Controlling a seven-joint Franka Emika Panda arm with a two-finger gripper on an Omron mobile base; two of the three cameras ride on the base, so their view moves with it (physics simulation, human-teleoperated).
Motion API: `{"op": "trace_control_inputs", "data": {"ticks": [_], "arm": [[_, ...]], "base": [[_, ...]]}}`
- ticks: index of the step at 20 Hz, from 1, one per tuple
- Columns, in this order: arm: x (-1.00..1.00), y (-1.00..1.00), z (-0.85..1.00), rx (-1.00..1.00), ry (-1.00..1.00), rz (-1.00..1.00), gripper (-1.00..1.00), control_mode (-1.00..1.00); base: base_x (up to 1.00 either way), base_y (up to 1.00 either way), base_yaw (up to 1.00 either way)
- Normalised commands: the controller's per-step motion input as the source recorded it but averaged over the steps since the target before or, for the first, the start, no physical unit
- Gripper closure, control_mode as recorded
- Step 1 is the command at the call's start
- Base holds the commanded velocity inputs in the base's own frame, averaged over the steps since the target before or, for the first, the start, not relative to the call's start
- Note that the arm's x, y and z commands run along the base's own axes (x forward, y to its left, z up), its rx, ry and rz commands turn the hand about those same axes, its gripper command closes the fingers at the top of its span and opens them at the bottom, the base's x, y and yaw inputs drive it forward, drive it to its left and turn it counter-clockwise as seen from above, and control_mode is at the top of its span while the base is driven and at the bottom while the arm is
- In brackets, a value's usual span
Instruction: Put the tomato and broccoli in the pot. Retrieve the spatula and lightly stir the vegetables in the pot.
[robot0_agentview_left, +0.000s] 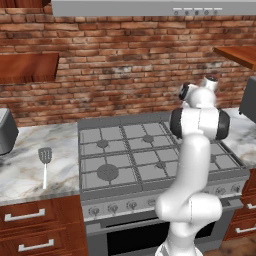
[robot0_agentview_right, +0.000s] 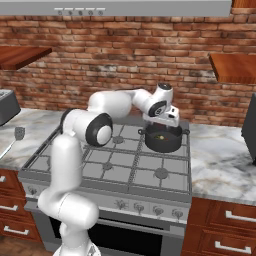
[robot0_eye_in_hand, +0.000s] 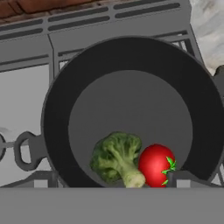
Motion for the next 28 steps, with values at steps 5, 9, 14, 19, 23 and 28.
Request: {"op": "trace_control_inputs", "data": {"ticks": [5, 9, 14, 19, 23, 28], "arm": [[-0.44, 0.58, 0.50, 0.00, -0.05, 0.07, -1.00, -1.00], [-0.56, 0.98, 0.24, -0.04, -0.01, 0.15, -1.00, -1.00], [-0.59, 1.00, 0.08, -0.07, 0.00, 0.17, -1.00, -1.00], [-0.56, 1.00, 0.04, -0.05, 0.00, 0.16, -1.00, -1.00], [-0.54, 1.00, 0.01, -0.01, 0.00, 0.15, -1.00, -1.00], [-0.53, 1.00, 0.00, 0.00, 0.00, 0.13, -1.00, -1.00]], "base": [[0.00, 0.00, 0.00], [0.00, 0.00, 0.00], [0.00, 0.00, 0.00], [0.00, 0.00, 0.00], [0.00, 0.00, 0.00], [0.00, 0.00, 0.00]]}}
